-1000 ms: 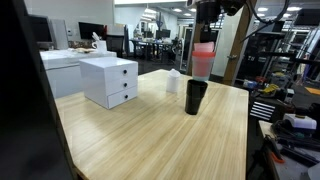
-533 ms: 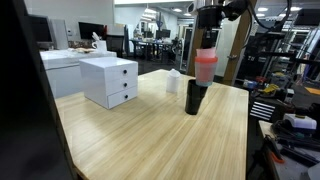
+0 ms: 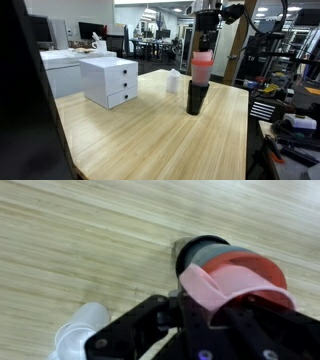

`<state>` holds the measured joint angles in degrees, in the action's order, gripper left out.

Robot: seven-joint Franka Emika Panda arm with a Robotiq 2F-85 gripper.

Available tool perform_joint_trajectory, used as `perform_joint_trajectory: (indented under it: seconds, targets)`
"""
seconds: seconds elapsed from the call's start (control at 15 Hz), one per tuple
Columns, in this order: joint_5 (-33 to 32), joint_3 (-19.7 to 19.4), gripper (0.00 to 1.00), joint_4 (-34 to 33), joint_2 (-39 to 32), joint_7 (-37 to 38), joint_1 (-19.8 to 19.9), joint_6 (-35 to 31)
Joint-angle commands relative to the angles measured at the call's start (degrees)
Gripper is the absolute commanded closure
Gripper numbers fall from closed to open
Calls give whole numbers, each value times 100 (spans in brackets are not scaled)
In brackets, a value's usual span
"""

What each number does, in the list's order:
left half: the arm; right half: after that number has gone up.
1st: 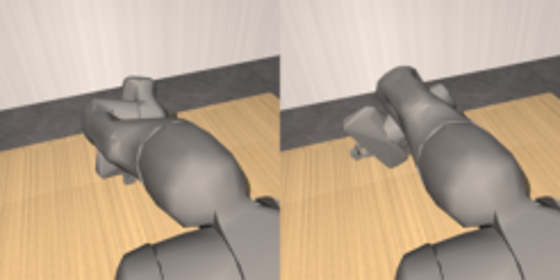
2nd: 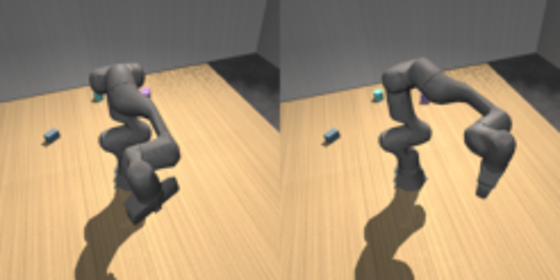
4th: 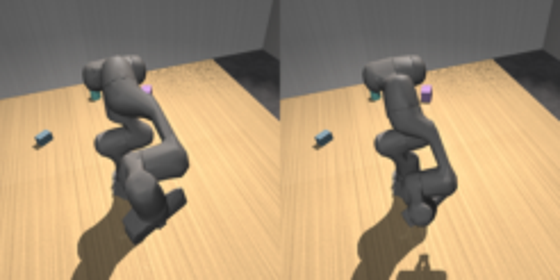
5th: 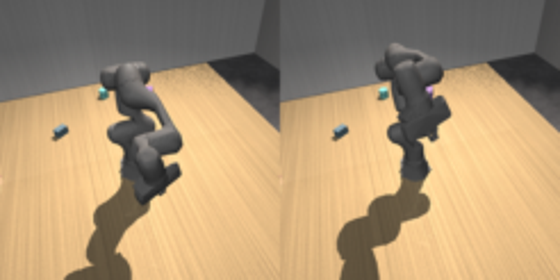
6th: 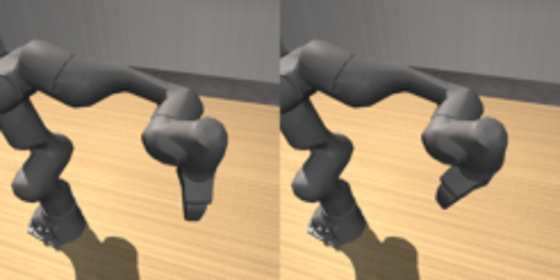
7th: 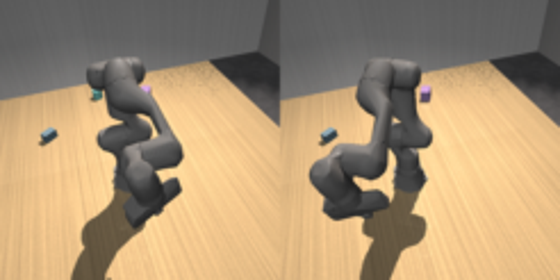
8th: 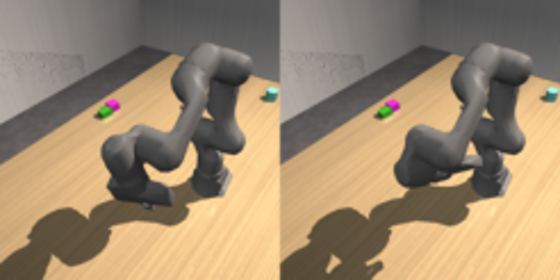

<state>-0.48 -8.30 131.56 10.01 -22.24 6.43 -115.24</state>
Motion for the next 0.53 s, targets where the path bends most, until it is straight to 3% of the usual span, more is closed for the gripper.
perform_joint_trajectory:
  seconds: [0.0,0.07,0.2,0.47]
  targets:
    - [13,-47,93,212,52,-170,-32,-407]
    - [35,-57,62,252,55,-184,-28,-454]
    - [27,-66,56,325,56,-195,-24,-521]
    - [43,-75,27,368,100,-225,-32,-498]
